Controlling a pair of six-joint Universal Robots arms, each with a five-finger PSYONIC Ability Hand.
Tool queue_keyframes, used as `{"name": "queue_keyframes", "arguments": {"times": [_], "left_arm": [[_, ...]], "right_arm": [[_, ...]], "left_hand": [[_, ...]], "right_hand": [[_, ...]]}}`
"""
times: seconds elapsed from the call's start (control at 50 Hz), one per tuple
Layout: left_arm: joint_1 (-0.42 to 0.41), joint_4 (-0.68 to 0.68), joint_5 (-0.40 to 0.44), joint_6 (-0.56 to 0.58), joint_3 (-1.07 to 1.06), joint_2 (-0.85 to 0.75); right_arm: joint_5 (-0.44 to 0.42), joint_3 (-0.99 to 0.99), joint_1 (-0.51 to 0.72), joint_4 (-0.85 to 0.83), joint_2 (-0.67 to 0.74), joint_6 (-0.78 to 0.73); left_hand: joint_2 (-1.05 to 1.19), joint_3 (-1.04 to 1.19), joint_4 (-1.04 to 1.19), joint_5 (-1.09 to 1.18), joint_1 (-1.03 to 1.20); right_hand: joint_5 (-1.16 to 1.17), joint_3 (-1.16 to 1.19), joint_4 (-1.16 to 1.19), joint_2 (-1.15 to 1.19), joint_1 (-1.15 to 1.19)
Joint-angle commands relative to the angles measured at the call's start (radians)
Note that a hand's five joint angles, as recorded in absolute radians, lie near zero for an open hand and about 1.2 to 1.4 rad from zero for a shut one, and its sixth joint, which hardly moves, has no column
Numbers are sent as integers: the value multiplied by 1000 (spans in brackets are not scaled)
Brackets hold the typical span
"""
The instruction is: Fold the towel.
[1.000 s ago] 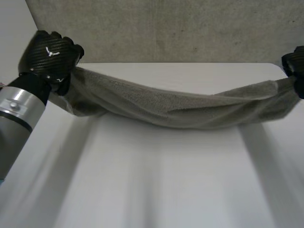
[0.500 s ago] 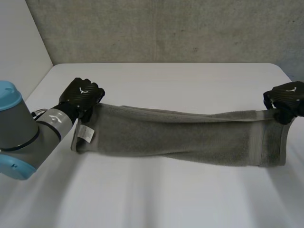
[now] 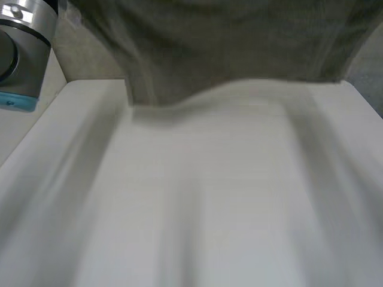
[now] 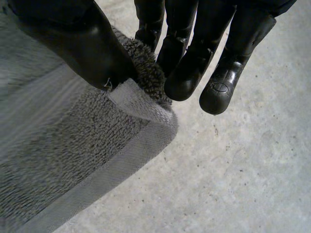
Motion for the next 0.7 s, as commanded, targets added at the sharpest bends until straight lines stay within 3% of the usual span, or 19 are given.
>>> {"name": "queue_keyframes", "arguments": {"times": [0.02, 0.18, 0.28, 0.4, 0.58, 0.7], "left_arm": [[3, 10, 100, -22, -214, 18], [37, 7, 135, 53, -475, 13], [63, 4, 213, 192, -662, 15], [68, -5, 235, 285, -742, 27], [82, -117, 237, 314, -774, 222], [109, -186, 240, 312, -794, 386]], "right_arm": [[-35, 151, -2, 67, -4, 2], [-93, 341, -20, 170, 41, -3], [-129, 500, -26, 210, 72, -18], [-159, 580, -69, 218, 52, -61], [-176, 583, -173, 356, -209, -67], [-270, 525, -264, 532, -318, -70]], "left_hand": [[-130, -157, -124, -293, -84], [-130, -157, -124, -293, -84], [-130, -157, -124, -293, -84], [-130, -157, -124, -293, -84], [-130, -157, -124, -293, -84], [-130, -157, -124, -293, -84]], "right_hand": [[58, 48, 49, 64, 63], [58, 48, 49, 64, 63], [58, 48, 49, 64, 63], [58, 48, 49, 64, 63], [58, 48, 49, 64, 63], [58, 48, 49, 64, 63]]}}
